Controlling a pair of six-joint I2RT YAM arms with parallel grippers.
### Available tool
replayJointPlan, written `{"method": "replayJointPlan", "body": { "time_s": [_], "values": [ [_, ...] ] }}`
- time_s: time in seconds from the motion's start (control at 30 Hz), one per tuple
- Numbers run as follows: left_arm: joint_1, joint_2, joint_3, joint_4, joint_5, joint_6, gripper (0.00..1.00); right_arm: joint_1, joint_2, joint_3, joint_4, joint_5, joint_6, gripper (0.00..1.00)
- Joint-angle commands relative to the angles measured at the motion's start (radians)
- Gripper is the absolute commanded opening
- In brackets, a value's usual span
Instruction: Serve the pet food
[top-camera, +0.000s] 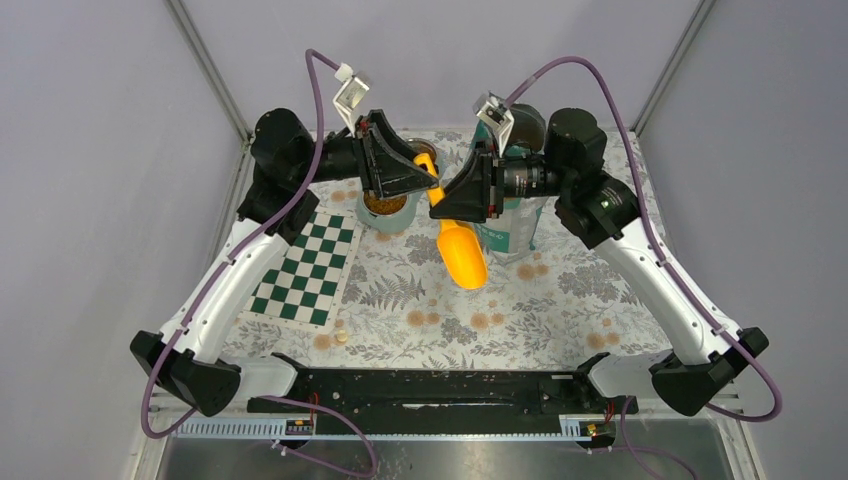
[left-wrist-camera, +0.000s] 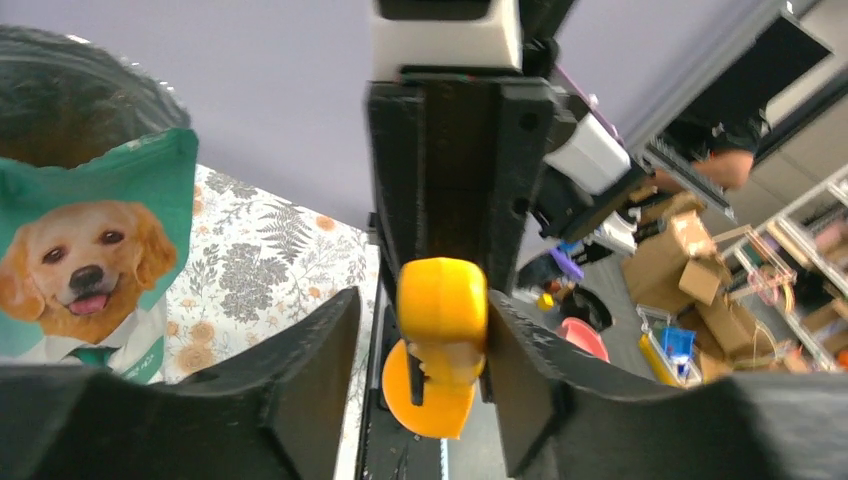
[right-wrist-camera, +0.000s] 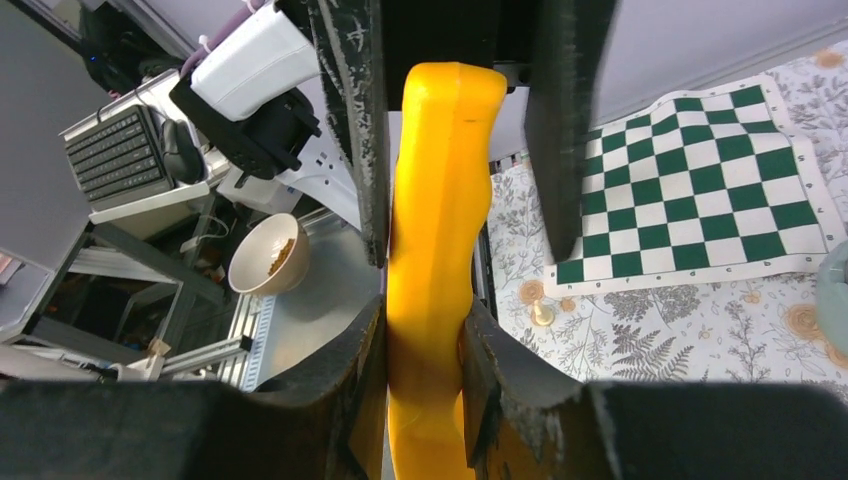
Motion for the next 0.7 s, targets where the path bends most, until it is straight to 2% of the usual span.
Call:
{"method": "replayJointPlan", "body": {
  "time_s": [0.0, 0.1, 0.13, 0.17, 0.2, 0.27, 0.3, 0.33, 0.4, 0.47, 0.67],
  "values": [
    [0.002, -0.002, -0.005, 0.134, 0.112, 0.002, 0.41, 0.010, 0.023, 0.072, -0.016, -0.096, -0.027, 0.00],
    [0.001, 0.003, -0.004, 0.169, 0.130, -0.014, 0.22, 0.009, 0.035, 0.088, -0.026, -0.108, -0.027, 0.00],
    [0.001, 0.004, -0.002, 0.189, 0.135, -0.031, 0.06, 0.010, 0.040, 0.091, -0.029, -0.107, -0.029, 0.00],
    [0.003, 0.007, 0.001, 0.203, 0.134, -0.040, 0.00, 0.010, 0.045, 0.095, -0.032, -0.103, -0.030, 0.00],
    [0.004, 0.008, 0.007, 0.199, 0.124, -0.042, 0.00, 0.010, 0.047, 0.094, -0.034, -0.090, -0.032, 0.06],
    [0.023, 0.007, 0.029, 0.147, 0.079, -0.022, 0.00, 0.009, 0.030, 0.080, -0.043, -0.031, -0.055, 0.34],
    [0.037, 0.004, 0.039, 0.112, 0.044, -0.010, 0.00, 0.008, 0.016, 0.072, -0.054, 0.004, -0.082, 0.53],
    [0.055, 0.002, 0.048, 0.081, 0.004, -0.005, 0.00, 0.008, 0.000, 0.063, -0.069, 0.050, -0.107, 0.66],
    [0.095, -0.004, 0.058, 0.040, -0.063, -0.018, 0.00, 0.007, -0.045, 0.032, -0.098, 0.168, -0.174, 0.83],
    [0.130, -0.007, 0.055, 0.043, -0.092, -0.060, 0.00, 0.009, -0.097, -0.023, -0.104, 0.272, -0.241, 0.88],
    [0.180, -0.006, 0.019, 0.172, -0.103, -0.257, 0.00, 0.009, -0.219, -0.152, -0.061, 0.419, -0.373, 0.88]
  ]
}}
